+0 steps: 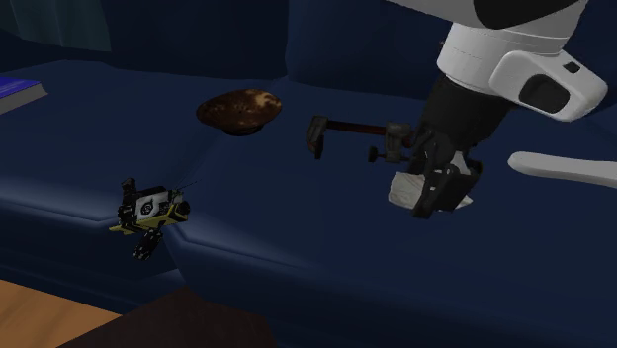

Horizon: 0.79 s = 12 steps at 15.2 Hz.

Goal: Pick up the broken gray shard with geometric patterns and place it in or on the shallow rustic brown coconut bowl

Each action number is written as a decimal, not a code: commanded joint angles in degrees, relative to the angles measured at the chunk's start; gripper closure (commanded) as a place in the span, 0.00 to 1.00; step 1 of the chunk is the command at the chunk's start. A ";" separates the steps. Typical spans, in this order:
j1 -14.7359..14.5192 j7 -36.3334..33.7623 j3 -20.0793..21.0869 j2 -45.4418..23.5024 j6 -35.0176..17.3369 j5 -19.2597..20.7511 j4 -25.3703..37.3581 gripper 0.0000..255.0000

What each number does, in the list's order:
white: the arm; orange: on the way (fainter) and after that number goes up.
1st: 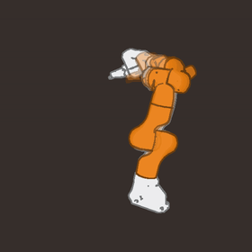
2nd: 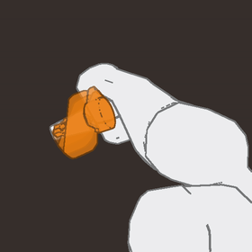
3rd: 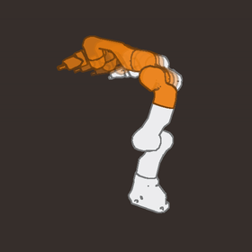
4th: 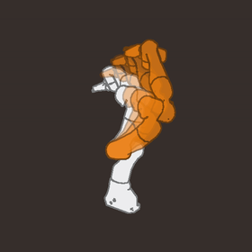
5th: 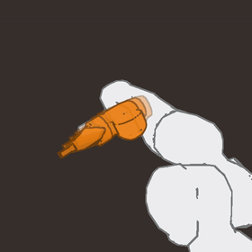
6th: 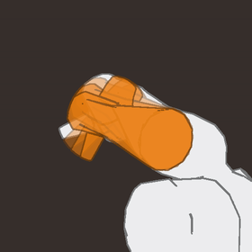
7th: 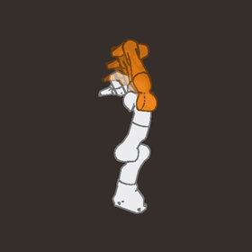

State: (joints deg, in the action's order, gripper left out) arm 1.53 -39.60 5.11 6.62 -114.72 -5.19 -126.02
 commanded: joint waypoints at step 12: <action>-1.16 -2.95 1.38 3.16 7.71 -0.48 4.75 1.00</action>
State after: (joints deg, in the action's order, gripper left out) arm 0.86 -41.51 5.89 9.42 -106.99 -5.45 -120.96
